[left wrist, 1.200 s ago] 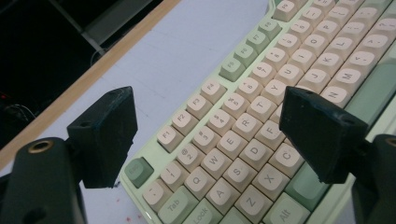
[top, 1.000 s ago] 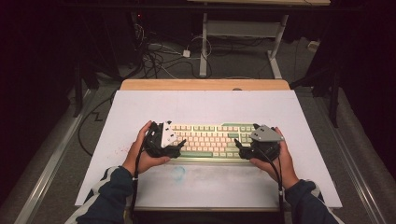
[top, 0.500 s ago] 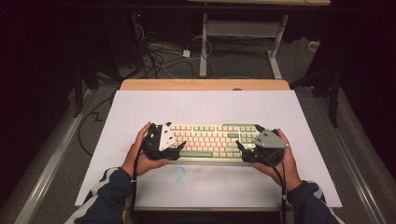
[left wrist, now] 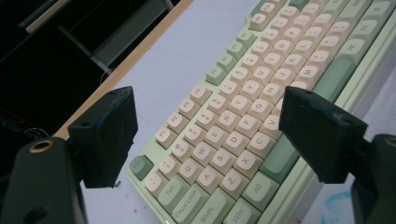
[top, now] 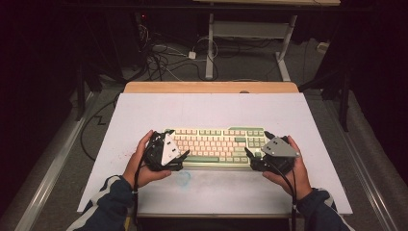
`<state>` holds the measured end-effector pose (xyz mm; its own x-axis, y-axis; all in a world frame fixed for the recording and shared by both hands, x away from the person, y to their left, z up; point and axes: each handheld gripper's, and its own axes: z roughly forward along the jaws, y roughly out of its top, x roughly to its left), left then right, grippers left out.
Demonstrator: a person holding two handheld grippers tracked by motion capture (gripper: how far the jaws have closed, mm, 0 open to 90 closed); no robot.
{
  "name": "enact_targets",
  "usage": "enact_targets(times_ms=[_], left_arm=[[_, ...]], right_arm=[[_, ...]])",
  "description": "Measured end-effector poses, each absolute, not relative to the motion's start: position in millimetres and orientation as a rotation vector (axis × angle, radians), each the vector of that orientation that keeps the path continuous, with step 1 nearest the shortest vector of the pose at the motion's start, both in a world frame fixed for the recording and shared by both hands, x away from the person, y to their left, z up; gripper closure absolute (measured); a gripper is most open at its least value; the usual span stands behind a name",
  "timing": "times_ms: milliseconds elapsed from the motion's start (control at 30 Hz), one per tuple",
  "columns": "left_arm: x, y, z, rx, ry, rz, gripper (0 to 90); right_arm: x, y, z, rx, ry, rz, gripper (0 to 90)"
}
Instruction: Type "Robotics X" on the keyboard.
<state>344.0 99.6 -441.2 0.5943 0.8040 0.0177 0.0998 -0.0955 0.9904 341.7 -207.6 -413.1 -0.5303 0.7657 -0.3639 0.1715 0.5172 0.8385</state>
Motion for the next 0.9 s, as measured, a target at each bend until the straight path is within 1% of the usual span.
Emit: enact_targets(times_ms=[333,900], left_arm=[[337,106,-447,1.58,0.784,0.706,18.3],[324,121,-451,1.576,0.798,0.707,18.3]], right_arm=[[336,-210,-420,0.758,2.011,0.98,21.1],[322,-226,-418,0.77,1.977,0.976,21.1]])
